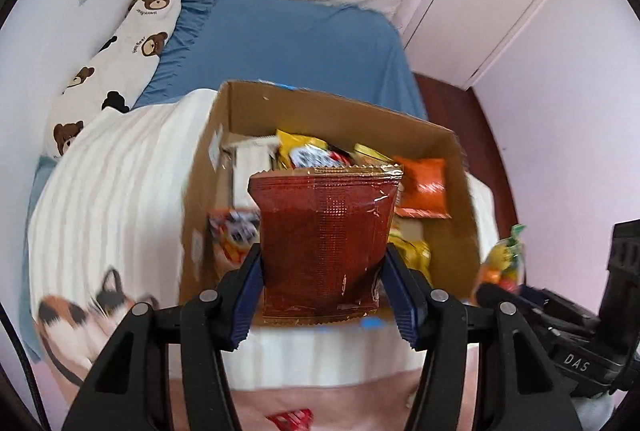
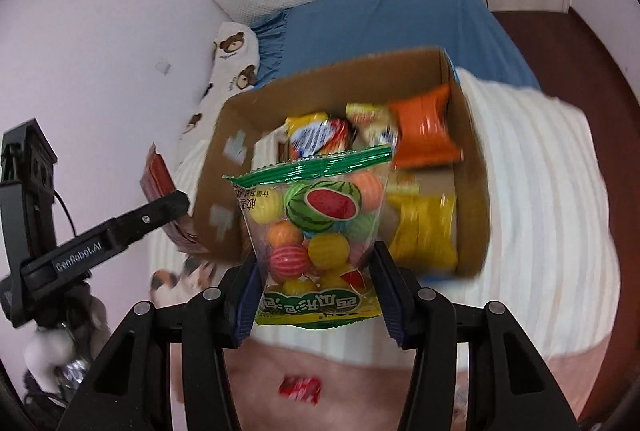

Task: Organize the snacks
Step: 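Carry both packets into the box and open both tools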

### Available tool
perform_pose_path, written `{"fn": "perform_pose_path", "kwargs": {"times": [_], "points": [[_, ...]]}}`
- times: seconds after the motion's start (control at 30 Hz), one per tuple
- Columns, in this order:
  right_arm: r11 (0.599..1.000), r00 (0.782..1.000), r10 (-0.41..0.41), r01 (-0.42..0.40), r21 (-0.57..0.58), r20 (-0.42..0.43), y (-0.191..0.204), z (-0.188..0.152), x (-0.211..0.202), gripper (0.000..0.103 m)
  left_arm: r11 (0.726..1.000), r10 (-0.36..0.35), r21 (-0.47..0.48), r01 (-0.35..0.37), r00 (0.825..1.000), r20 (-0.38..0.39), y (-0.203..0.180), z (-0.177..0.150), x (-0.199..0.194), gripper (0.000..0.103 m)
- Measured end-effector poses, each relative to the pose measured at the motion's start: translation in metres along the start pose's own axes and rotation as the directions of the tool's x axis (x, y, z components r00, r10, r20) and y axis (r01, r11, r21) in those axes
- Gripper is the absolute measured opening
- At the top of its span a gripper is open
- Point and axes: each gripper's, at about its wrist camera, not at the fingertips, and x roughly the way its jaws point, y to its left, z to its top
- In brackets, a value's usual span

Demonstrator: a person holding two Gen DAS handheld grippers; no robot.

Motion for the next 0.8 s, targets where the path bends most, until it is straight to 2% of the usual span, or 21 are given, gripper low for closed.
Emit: {"fn": "perform_pose_path", "kwargs": {"times": [0.2, 0.33, 0.4, 0.47, 0.53, 0.63, 0.8], "points": [[0.996, 0.994, -0.086, 0.086, -0.001, -0.065, -0.014, 0.042, 0.048, 0.054, 0.998, 0.064, -0.008, -0.065, 0.993, -0.099, 0.018, 0.036, 0.052, 0.055], [0.993, 0.986, -0.120, 0.121, 0.005, -0.114, -0.021, 0.057, 0.081, 0.054, 0.996, 0.084, -0.007, -0.087, 0.975, -0.204, 0.029, 0.042, 0.091, 0.055], [0.990, 0.978, -0.140, 0.144, 0.011, -0.155, -0.026, 0.062, 0.099, 0.056, 0.997, 0.066, -0.025, -0.075, 0.963, -0.260, 0.035, 0.040, 0.106, 0.055], [0.989, 0.974, -0.145, 0.148, 0.007, -0.173, -0.030, 0.063, 0.111, 0.077, 0.997, 0.045, -0.046, -0.060, 0.958, -0.285, 0.039, 0.039, 0.116, 0.059], [0.985, 0.970, -0.169, 0.172, 0.001, -0.173, -0.033, 0.062, 0.118, 0.092, 0.997, 0.042, -0.047, -0.057, 0.959, -0.281, 0.042, 0.038, 0.122, 0.068], [0.979, 0.962, -0.203, 0.203, -0.020, -0.182, -0.034, 0.061, 0.122, 0.095, 0.997, 0.066, -0.031, -0.075, 0.971, -0.228, 0.042, 0.037, 0.120, 0.087], [0.966, 0.953, -0.257, 0.254, -0.039, -0.163, -0.036, 0.055, 0.118, 0.098, 0.992, 0.122, 0.007, -0.123, 0.975, -0.186, 0.038, 0.030, 0.106, 0.099]]}}
